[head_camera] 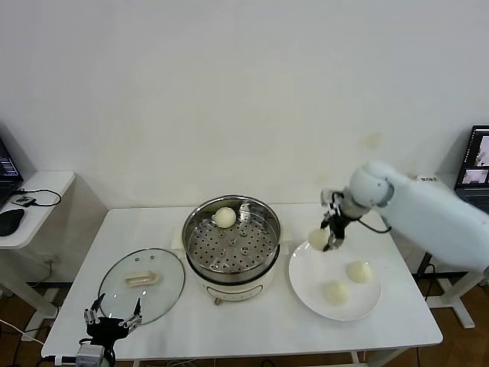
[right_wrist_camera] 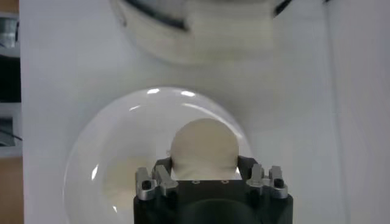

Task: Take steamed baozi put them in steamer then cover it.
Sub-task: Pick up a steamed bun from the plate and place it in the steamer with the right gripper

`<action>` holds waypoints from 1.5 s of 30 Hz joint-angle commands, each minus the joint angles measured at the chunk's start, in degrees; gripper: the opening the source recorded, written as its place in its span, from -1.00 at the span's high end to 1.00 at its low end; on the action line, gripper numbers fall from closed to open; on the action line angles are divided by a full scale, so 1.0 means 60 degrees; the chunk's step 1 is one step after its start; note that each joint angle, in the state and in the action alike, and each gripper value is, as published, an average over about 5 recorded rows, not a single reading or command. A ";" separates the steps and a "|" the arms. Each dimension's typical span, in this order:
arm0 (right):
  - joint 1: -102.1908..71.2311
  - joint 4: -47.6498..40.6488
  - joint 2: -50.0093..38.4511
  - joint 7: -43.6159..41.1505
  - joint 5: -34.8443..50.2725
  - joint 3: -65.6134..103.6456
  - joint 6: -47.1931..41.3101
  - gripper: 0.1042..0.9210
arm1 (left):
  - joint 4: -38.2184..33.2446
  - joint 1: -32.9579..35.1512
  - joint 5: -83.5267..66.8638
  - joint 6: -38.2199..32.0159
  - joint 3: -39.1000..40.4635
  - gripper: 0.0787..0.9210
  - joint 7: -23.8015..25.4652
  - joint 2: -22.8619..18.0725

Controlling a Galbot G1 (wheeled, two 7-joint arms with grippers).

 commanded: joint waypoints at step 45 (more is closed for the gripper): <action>-0.0084 -0.3968 0.6896 0.0722 0.0899 -0.1046 -0.0381 -0.34 | -0.0404 0.0316 -0.0074 -0.0054 -0.0077 -0.77 -0.0092 -0.0063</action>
